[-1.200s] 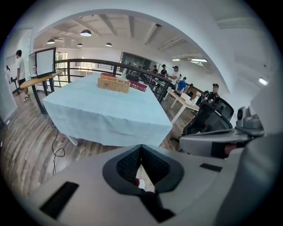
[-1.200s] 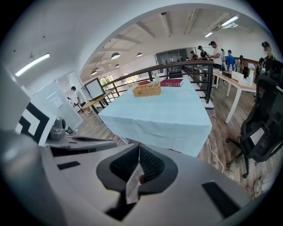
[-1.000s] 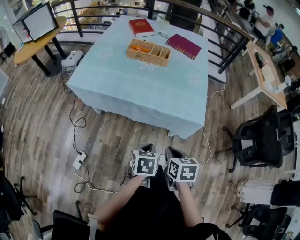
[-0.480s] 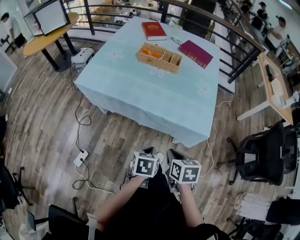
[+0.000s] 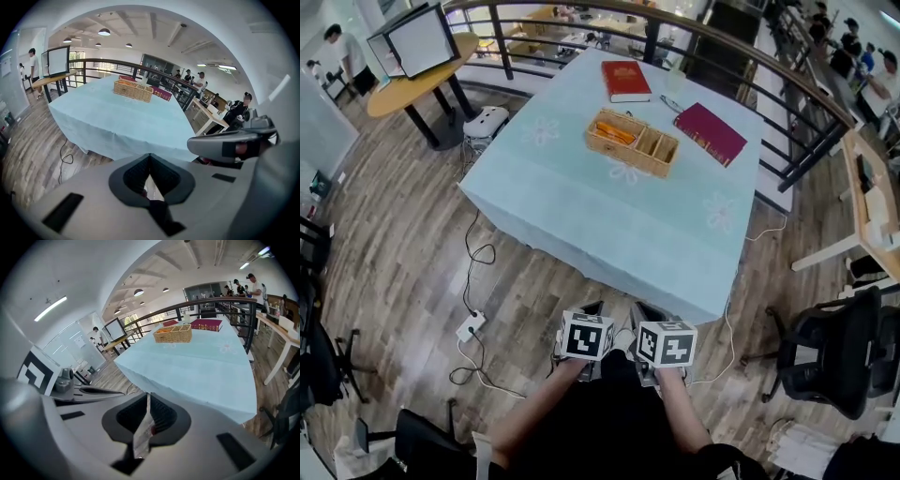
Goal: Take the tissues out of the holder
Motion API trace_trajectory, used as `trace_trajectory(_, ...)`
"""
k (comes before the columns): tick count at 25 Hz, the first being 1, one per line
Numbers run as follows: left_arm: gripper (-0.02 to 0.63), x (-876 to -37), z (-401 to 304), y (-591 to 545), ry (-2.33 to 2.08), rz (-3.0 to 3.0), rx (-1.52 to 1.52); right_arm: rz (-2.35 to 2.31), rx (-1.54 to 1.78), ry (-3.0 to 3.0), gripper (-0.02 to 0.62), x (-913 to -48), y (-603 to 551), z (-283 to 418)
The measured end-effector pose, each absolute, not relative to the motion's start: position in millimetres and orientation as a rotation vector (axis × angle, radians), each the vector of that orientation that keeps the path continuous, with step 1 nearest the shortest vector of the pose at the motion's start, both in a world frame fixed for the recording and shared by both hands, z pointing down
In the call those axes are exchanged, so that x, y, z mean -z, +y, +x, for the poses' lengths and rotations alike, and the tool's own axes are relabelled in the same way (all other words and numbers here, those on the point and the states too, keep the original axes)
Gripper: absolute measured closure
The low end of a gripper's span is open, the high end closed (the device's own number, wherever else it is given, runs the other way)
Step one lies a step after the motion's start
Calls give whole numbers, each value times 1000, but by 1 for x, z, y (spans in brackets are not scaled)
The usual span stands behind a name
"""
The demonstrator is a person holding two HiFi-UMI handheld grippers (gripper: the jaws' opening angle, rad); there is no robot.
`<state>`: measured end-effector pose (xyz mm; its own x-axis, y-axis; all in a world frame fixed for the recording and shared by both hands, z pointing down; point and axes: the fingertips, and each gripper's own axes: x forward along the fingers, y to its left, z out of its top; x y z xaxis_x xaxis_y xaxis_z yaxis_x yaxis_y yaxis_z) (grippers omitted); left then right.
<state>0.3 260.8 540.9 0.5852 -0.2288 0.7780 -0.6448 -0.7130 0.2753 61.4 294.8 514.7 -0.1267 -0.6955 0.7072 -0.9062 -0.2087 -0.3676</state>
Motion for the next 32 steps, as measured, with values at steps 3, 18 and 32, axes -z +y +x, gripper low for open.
trace_trajectory(3, 595, -536, 18, 242, -726, 2265, -993, 1861, -1229, -1831, 580, -511, 277, 82)
trace_trajectory(18, 597, -538, 75, 181, -848, 2173, -963, 1697, -1258, -1956, 580, -513, 214, 148)
trace_trajectory(32, 595, -540, 84, 140, -824, 2154, -960, 1653, -1268, -1958, 571, -511, 175, 148)
